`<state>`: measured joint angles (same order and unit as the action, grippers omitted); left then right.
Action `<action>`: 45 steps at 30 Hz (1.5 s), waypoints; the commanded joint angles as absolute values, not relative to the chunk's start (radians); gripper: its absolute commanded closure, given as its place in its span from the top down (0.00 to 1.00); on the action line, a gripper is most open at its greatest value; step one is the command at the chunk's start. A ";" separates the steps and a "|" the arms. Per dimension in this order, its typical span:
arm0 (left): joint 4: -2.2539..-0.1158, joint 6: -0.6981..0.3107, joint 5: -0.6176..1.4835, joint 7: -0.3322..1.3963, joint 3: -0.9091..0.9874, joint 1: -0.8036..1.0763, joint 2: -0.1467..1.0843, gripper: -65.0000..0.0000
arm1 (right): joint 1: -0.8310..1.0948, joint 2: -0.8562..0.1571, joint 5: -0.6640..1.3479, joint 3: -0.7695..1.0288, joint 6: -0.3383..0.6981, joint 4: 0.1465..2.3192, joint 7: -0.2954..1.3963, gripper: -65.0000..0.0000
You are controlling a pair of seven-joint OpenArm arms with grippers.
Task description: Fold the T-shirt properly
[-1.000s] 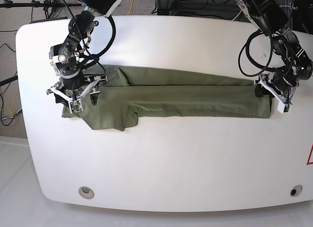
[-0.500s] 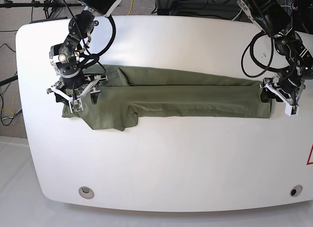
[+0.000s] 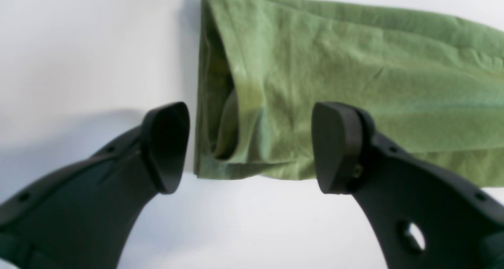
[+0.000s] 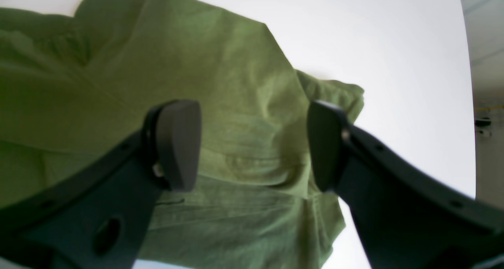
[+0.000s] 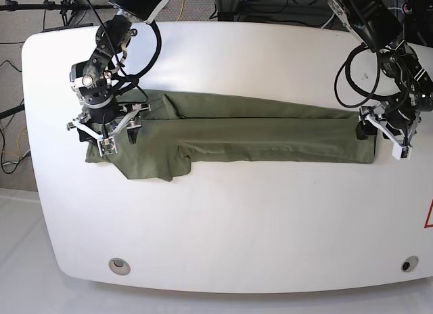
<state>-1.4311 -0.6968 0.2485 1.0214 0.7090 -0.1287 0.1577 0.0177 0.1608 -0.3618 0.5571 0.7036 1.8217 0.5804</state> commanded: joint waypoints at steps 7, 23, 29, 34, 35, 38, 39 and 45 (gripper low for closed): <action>-1.456 -0.698 0.281 1.020 0.713 -0.155 0.189 0.76 | 0.004 0.157 -0.356 0.563 0.698 1.839 0.559 0.62; -1.670 -0.698 0.258 1.051 0.729 -0.152 0.199 0.66 | 0.007 0.157 -0.361 0.565 0.698 1.860 0.564 0.63; -1.727 -0.698 0.249 1.058 0.744 -0.141 0.196 0.69 | 0.005 0.157 -0.364 0.570 0.698 1.859 0.565 0.63; -1.664 -0.698 0.175 1.047 0.746 -0.127 0.203 0.70 | 0.004 0.157 -0.367 0.563 0.698 1.846 0.567 0.63; -1.650 -0.698 0.163 1.045 0.745 -0.127 0.203 0.70 | 0.005 0.157 -0.367 0.562 0.698 1.846 0.566 0.63; -1.613 -0.698 0.133 1.039 0.741 -0.132 0.204 0.70 | 0.005 0.157 -0.367 0.562 0.698 1.846 0.566 0.63; -1.599 -0.698 0.124 1.038 0.741 -0.134 0.205 0.70 | 0.005 0.157 -0.366 0.563 0.698 1.846 0.567 0.63; -1.495 -0.698 0.086 1.034 0.734 -0.165 0.214 0.69 | -0.007 0.157 -0.365 0.568 0.698 1.846 0.569 0.62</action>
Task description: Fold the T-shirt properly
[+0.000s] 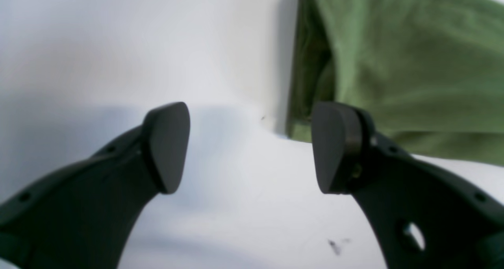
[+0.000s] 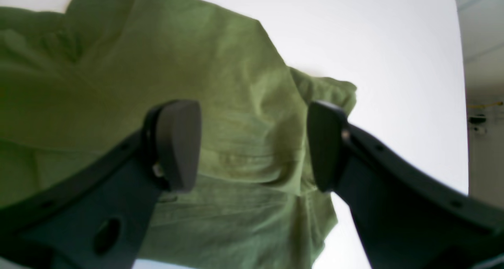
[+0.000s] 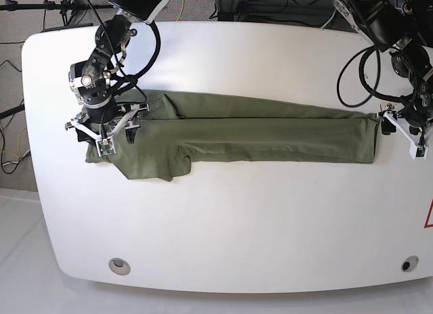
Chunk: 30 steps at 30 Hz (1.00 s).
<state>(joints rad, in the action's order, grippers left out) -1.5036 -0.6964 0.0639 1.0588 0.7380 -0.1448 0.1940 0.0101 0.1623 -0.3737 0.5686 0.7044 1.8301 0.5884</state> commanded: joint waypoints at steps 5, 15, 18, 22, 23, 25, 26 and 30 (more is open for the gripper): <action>-1.460 -0.698 0.108 1.029 0.713 -0.170 0.214 0.69 | -0.012 0.157 -0.366 0.568 0.698 1.839 0.569 0.62; -1.403 -0.698 0.184 1.004 0.636 -0.171 0.214 0.69 | -0.031 0.157 -0.373 0.570 0.698 1.780 0.580 0.63; -1.373 -0.698 0.208 0.961 0.612 -0.174 0.215 0.68 | -0.041 0.157 -0.374 0.578 0.698 1.740 0.580 0.63; -1.353 -0.698 0.213 0.929 0.602 -0.177 0.214 0.68 | -0.046 0.157 -0.374 0.580 0.698 1.716 0.579 0.63; -1.349 -0.698 0.211 0.922 0.600 -0.177 0.215 0.68 | -0.047 0.157 -0.375 0.580 0.698 1.711 0.580 0.63; -1.343 -0.698 0.205 0.909 0.595 -0.180 0.214 0.68 | -0.049 0.157 -0.376 0.579 0.698 1.701 0.580 0.63; -1.342 -0.698 0.201 0.903 0.593 -0.181 0.214 0.68 | -0.049 0.157 -0.376 0.578 0.698 1.697 0.579 0.63; -1.338 -0.698 0.163 0.865 0.589 -0.186 0.209 0.67 | -0.059 0.157 -0.384 0.598 0.698 1.683 0.589 0.63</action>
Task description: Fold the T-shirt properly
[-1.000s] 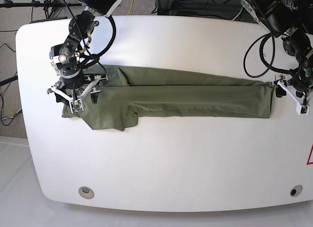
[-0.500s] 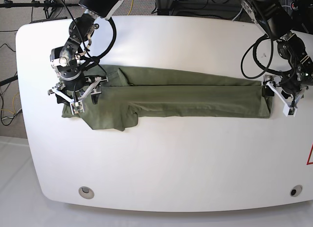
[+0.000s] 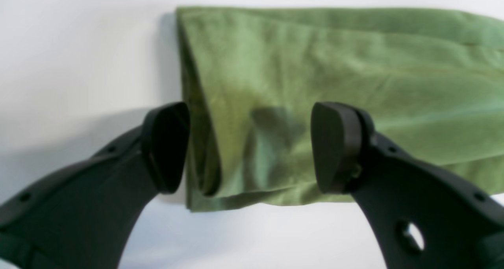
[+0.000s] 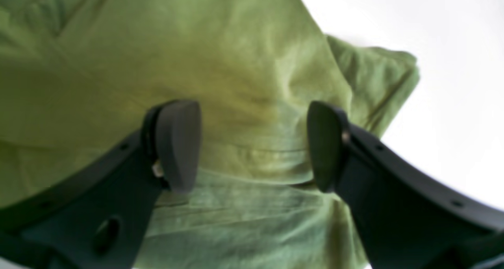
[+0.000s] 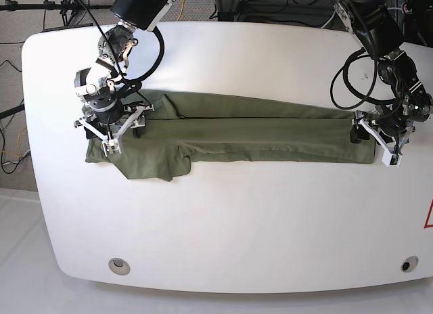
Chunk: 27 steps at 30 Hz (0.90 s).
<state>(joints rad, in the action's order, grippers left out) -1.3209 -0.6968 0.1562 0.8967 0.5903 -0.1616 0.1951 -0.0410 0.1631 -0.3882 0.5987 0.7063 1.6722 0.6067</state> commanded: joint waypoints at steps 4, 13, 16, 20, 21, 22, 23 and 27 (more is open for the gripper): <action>-1.346 -0.698 0.144 0.850 0.587 -0.191 0.207 0.66 | -0.061 0.157 -0.381 0.597 0.698 1.682 0.590 0.63; -1.346 -0.698 0.149 0.896 0.586 -0.187 0.208 0.68 | -0.054 0.157 -0.369 0.591 0.698 1.703 0.583 0.63; -1.356 -0.698 0.151 0.921 0.585 -0.192 0.207 0.69 | -0.057 0.157 -0.366 0.593 0.698 1.704 0.584 0.63; -1.381 -0.698 0.151 0.971 0.575 -0.211 0.208 0.69 | -0.057 0.157 -0.367 0.585 0.698 1.700 0.586 0.63; -1.386 -0.698 0.151 0.977 0.572 -0.214 0.207 0.69 | -0.057 0.157 -0.366 0.585 0.698 1.700 0.587 0.63; -1.390 -0.698 0.151 0.982 0.569 -0.217 0.206 0.69 | -0.058 0.157 -0.365 0.585 0.698 1.700 0.587 0.63; -1.392 -0.698 0.150 0.982 0.567 -0.220 0.206 0.69 | -0.057 0.157 -0.364 0.584 0.698 1.700 0.587 0.63; -1.377 -0.698 0.153 0.954 0.547 -0.238 0.208 0.68 | -0.053 0.157 -0.370 0.572 0.698 1.698 0.580 0.63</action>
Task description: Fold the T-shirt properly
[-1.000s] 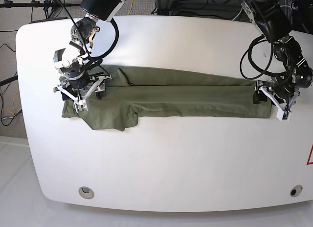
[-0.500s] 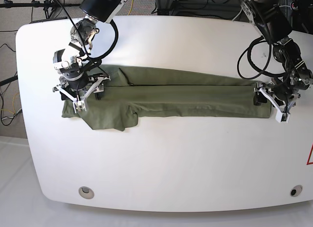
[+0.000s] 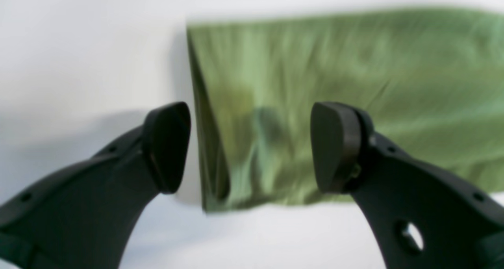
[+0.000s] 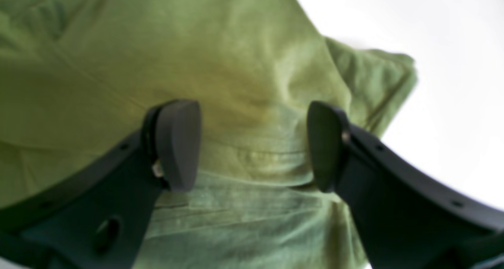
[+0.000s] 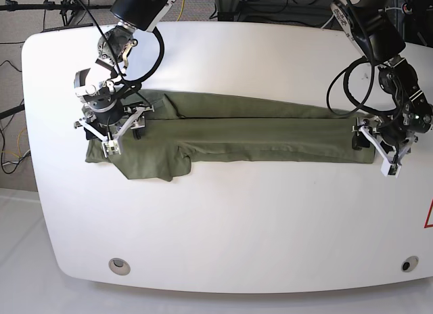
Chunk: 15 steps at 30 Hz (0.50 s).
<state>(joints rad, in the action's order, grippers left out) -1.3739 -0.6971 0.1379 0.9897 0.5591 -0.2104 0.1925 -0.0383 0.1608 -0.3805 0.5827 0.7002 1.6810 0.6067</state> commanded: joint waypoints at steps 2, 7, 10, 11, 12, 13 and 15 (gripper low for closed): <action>-1.360 -0.698 0.155 0.921 0.535 -0.249 0.209 0.66 | -0.050 0.157 -0.375 0.562 0.698 1.696 0.573 0.63; -1.352 -0.698 0.161 0.869 0.534 -0.261 0.211 0.58 | -0.048 0.157 -0.375 0.556 0.698 1.696 0.571 0.63; -1.358 -0.698 0.159 0.861 0.526 -0.266 0.211 0.55 | -0.045 0.157 -0.376 0.555 0.698 1.699 0.574 0.63; -1.360 -0.698 0.157 0.866 0.518 -0.267 0.212 0.55 | -0.044 0.157 -0.378 0.555 0.698 1.702 0.578 0.63; -1.364 -0.698 0.157 0.867 0.518 -0.267 0.212 0.55 | -0.044 0.157 -0.378 0.555 0.698 1.703 0.578 0.62; -1.368 -0.698 0.157 0.869 0.518 -0.268 0.212 0.56 | -0.044 0.157 -0.377 0.554 0.698 1.704 0.578 0.62; -1.376 -0.698 0.157 0.873 0.518 -0.267 0.213 0.57 | -0.043 0.157 -0.379 0.553 0.698 1.706 0.578 0.62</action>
